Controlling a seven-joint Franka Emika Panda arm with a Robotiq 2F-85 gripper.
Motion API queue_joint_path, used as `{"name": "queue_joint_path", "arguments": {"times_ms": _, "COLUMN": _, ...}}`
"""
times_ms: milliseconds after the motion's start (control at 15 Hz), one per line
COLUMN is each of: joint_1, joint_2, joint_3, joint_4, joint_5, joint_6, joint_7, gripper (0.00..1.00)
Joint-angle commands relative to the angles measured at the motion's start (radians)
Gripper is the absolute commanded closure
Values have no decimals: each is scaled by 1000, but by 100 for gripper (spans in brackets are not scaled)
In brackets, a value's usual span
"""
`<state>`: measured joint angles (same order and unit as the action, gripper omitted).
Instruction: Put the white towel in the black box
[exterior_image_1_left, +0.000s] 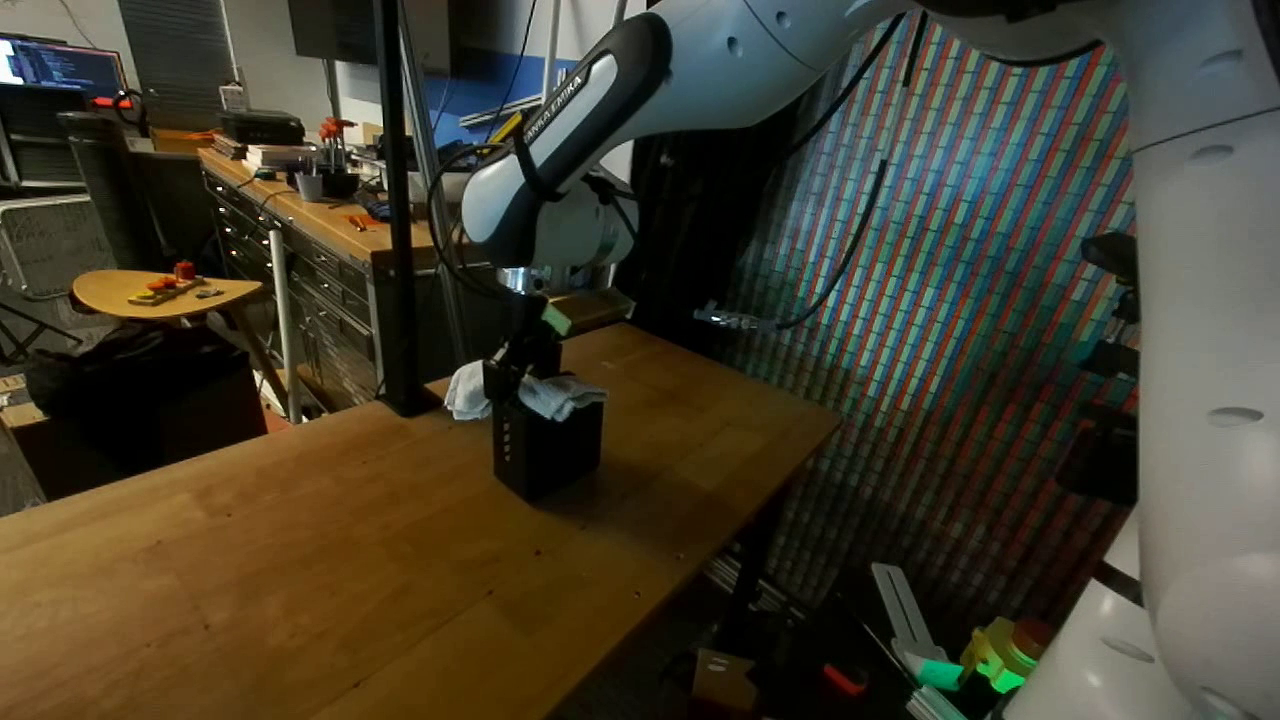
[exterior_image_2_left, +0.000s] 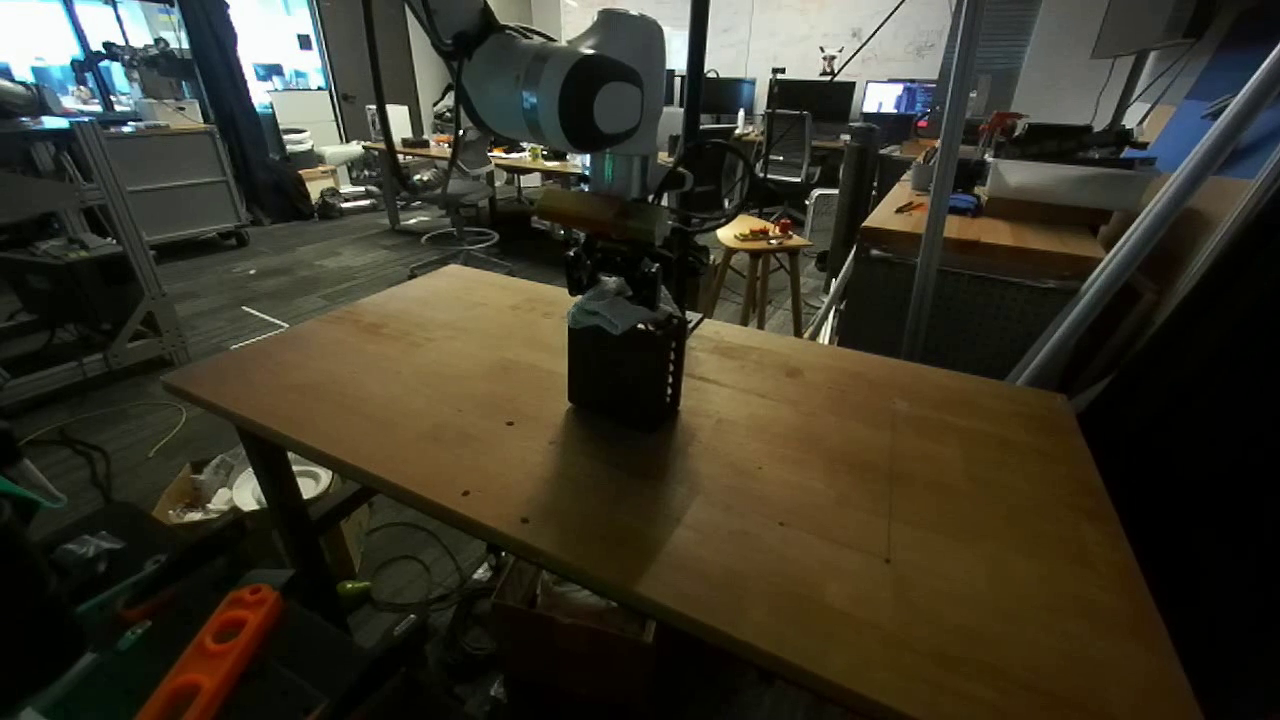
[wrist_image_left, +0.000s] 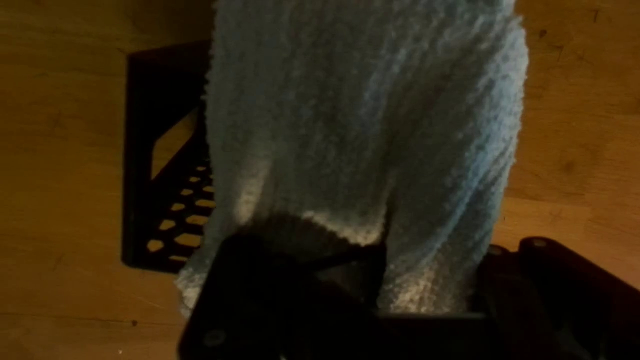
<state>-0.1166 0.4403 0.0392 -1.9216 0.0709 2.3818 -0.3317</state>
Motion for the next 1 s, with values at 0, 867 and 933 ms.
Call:
{"name": "queue_joint_path", "arguments": {"times_ms": 0, "joint_1": -24, "joint_2": -30, "joint_3": -7, "joint_4": -41, "joint_5": -4, "joint_6": 14, "joint_7": -42, "gripper": 100}}
{"name": "queue_joint_path", "arguments": {"times_ms": 867, "joint_1": -55, "joint_2": 8, "joint_3": 15, "joint_4": -28, "joint_5": 18, "joint_6": -3, "joint_7": -145, "gripper": 100}}
{"name": "queue_joint_path", "arguments": {"times_ms": 933, "joint_1": -55, "joint_2": 9, "joint_3": 18, "joint_4": -29, "joint_5": 19, "joint_6": -2, "joint_7": -147, "gripper": 100}}
